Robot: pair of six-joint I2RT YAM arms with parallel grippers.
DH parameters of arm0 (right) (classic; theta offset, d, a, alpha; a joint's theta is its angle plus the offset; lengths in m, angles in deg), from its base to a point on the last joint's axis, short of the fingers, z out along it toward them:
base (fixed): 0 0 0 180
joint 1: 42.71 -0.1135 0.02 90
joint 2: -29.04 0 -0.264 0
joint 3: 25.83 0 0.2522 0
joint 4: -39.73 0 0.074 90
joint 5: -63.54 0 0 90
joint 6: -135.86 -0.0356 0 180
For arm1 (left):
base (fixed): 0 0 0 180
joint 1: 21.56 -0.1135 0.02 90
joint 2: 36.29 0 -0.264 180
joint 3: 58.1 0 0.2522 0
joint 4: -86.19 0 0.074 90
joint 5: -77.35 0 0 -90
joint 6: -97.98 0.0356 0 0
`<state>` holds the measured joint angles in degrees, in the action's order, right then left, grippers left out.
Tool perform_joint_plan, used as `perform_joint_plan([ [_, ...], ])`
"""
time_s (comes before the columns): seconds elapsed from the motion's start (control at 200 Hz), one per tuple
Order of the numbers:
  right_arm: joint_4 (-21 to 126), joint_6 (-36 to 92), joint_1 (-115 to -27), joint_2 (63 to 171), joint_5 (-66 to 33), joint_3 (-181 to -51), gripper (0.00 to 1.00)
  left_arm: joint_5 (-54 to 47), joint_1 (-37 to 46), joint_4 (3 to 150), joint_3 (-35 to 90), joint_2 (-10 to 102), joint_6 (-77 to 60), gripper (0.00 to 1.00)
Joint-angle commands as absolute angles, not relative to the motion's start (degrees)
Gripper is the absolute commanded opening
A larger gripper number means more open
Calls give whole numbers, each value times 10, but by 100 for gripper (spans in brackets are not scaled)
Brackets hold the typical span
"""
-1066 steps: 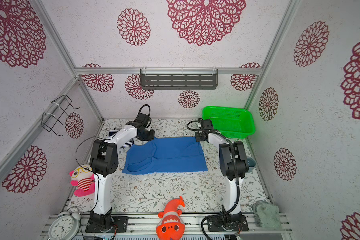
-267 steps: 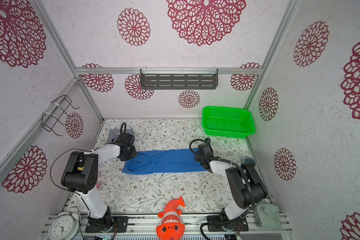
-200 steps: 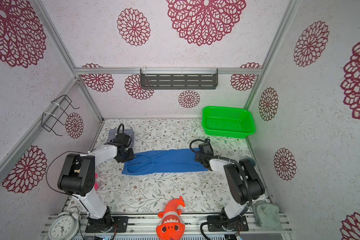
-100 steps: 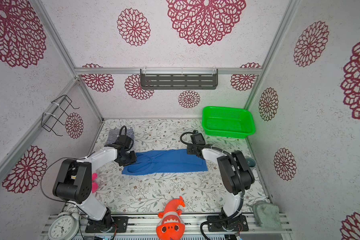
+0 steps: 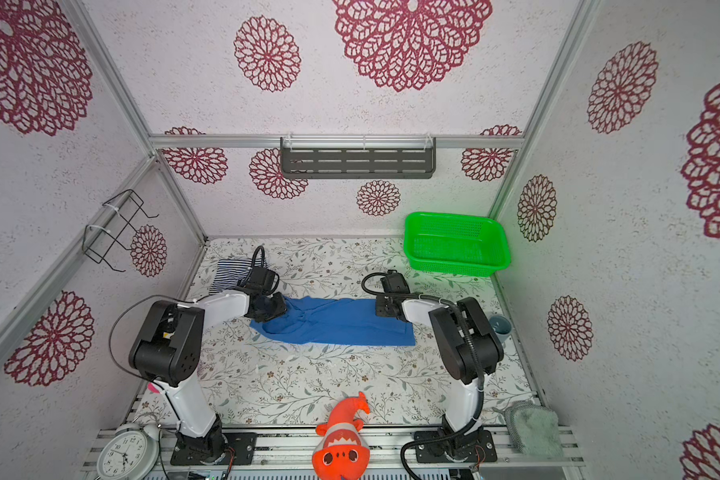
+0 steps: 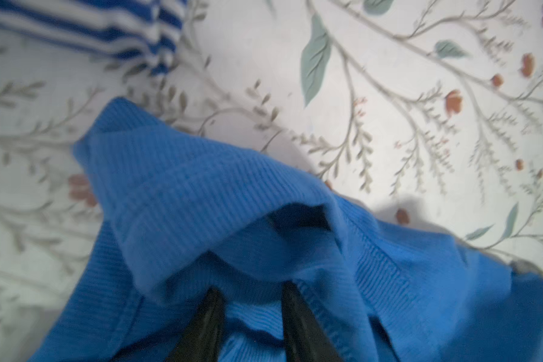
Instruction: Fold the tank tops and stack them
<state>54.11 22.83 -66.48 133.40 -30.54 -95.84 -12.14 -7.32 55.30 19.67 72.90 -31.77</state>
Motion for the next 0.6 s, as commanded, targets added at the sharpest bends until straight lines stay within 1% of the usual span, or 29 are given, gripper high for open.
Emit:
perform_joint_plan([
  [0.0, 565, 145, -675, 1296, -302, -889, 23, -100, -64, 562, 236, 829, -319, 36],
  [0.065, 555, 102, -695, 1269, -306, -846, 23, -95, -64, 544, 304, 871, -305, 36],
  [0.17, 525, 33, -743, 1212, -295, -789, 24, -72, -62, 495, 454, 955, -278, 36],
  [0.215, 516, 25, -766, 1188, -301, -779, 26, -57, -59, 469, 524, 991, -266, 37],
  [0.265, 528, 33, -789, 1153, -336, -784, 30, -50, -55, 452, 587, 1019, -251, 37],
  [0.305, 531, 51, -800, 1123, -374, -790, 35, -51, -53, 436, 634, 1032, -239, 38],
  [0.355, 494, 75, -803, 1083, -401, -775, 44, -56, -53, 430, 669, 1030, -226, 39],
  [0.36, 491, 75, -802, 1079, -403, -773, 45, -56, -54, 430, 670, 1028, -225, 39],
  [0.38, 482, 77, -800, 1066, -410, -768, 56, -59, -54, 433, 676, 1023, -219, 40],
  [0.39, 479, 78, -799, 1061, -416, -766, 59, -61, -54, 433, 679, 1020, -217, 40],
  [0.435, 460, 105, -789, 1050, -414, -764, 65, -62, -57, 431, 688, 1002, -204, 42],
  [0.515, 509, 156, -757, 1083, -360, -817, 64, -64, -62, 420, 687, 965, -180, 46],
  [0.595, 591, 206, -750, 1149, -338, -902, 55, -83, -65, 407, 663, 918, -167, 49],
])
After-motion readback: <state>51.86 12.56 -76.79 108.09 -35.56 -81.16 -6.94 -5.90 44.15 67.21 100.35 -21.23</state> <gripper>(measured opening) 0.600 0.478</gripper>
